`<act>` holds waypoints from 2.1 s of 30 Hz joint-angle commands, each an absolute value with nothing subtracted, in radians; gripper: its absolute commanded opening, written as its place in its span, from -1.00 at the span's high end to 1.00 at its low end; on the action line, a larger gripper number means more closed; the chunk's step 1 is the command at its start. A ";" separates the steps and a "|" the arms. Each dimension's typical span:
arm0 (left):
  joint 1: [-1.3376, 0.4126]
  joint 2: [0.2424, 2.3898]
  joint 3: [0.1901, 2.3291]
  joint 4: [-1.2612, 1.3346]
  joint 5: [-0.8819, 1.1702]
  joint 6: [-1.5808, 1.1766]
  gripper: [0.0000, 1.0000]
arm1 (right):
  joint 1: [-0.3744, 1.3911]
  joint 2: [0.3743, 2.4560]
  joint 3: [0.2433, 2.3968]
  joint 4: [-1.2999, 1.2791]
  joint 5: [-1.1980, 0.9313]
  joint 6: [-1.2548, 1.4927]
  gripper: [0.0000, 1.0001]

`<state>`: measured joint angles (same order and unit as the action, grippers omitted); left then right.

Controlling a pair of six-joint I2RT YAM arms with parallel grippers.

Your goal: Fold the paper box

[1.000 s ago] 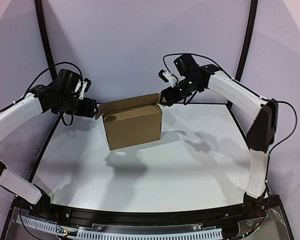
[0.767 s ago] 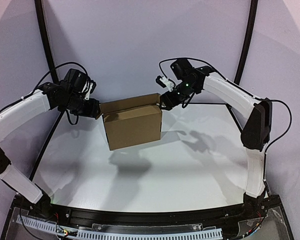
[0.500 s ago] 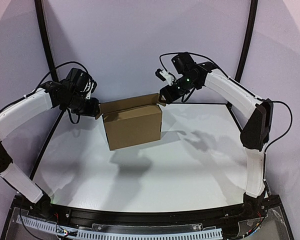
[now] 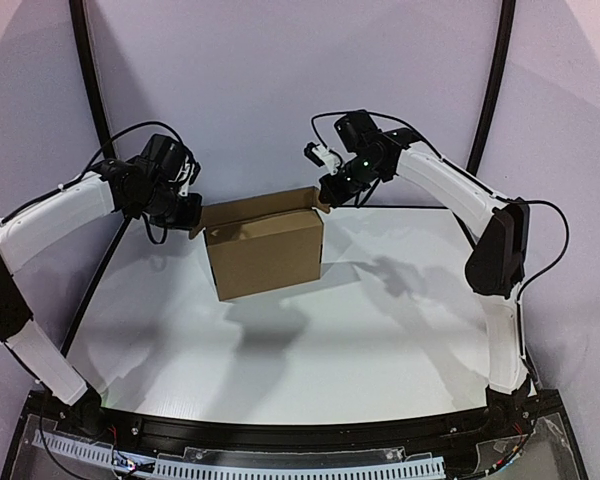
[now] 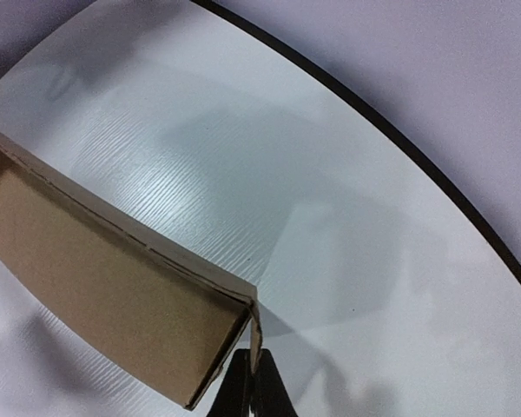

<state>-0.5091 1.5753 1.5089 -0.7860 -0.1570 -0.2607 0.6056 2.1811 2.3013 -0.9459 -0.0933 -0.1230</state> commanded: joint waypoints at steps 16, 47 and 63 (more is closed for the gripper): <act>-0.555 1.668 1.632 -0.798 -0.143 -0.505 0.98 | 0.671 2.176 2.301 -0.861 -0.113 0.124 1.00; -0.583 1.712 1.624 -0.853 -0.237 -0.711 0.98 | 0.717 2.114 2.104 -0.724 -0.099 0.215 1.00; -0.652 1.623 1.374 -0.764 -0.283 -0.821 0.98 | 0.736 2.025 1.869 -0.579 -0.087 0.274 1.00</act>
